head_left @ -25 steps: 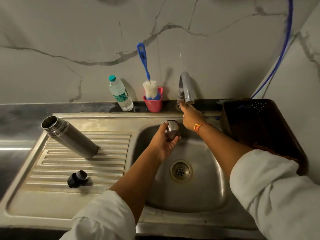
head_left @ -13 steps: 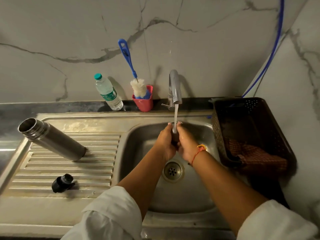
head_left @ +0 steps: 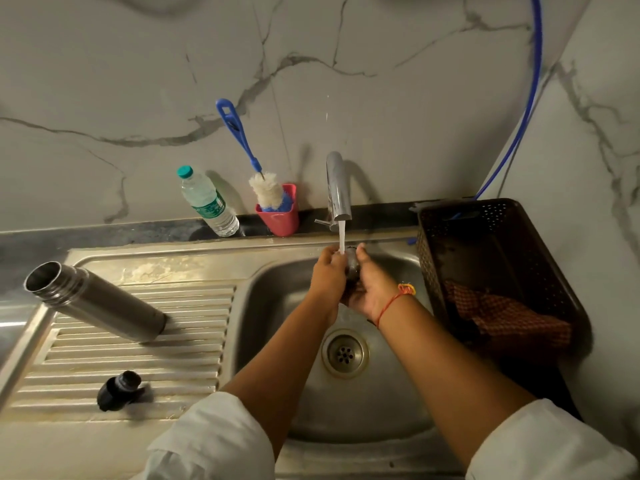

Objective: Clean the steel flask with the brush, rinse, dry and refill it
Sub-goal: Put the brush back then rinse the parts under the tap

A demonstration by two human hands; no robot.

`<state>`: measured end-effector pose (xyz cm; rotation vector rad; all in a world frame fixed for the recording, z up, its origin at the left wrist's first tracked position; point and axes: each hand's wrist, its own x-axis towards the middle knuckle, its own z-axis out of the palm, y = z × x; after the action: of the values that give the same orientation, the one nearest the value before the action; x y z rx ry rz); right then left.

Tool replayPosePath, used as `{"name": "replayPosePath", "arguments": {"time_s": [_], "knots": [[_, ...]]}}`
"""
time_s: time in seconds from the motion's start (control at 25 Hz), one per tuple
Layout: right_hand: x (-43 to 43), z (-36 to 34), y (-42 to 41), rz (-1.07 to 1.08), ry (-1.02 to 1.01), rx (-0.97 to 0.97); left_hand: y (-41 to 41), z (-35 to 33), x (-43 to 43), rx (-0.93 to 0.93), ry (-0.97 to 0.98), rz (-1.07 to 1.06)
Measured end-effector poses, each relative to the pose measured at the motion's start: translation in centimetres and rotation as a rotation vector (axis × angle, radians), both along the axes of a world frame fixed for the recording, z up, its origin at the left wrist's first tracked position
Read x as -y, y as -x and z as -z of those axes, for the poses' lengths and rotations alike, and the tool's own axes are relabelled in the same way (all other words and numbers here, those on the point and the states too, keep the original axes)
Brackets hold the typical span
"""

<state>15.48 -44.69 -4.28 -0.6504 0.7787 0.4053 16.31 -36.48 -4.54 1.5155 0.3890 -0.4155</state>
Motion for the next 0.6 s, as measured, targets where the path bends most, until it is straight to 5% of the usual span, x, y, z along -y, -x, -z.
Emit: {"name": "replayPosePath", "arguments": {"time_s": [0.32, 0.44, 0.6], "knots": [[-0.6, 1.1, 1.3, -0.297, 0.968, 0.512, 0.7, 0.2, -2.6, -0.285, 0.370, -0.266], [0.8, 1.7, 2.6, -0.455, 1.183, 0.637, 1.4, 0.3, -3.3, -0.271, 0.361, -0.209], [1.0, 1.4, 1.9, -0.318, 1.366, 0.639, 1.6, 0.2, -3.6, -0.231, 0.348, -0.199]]}}
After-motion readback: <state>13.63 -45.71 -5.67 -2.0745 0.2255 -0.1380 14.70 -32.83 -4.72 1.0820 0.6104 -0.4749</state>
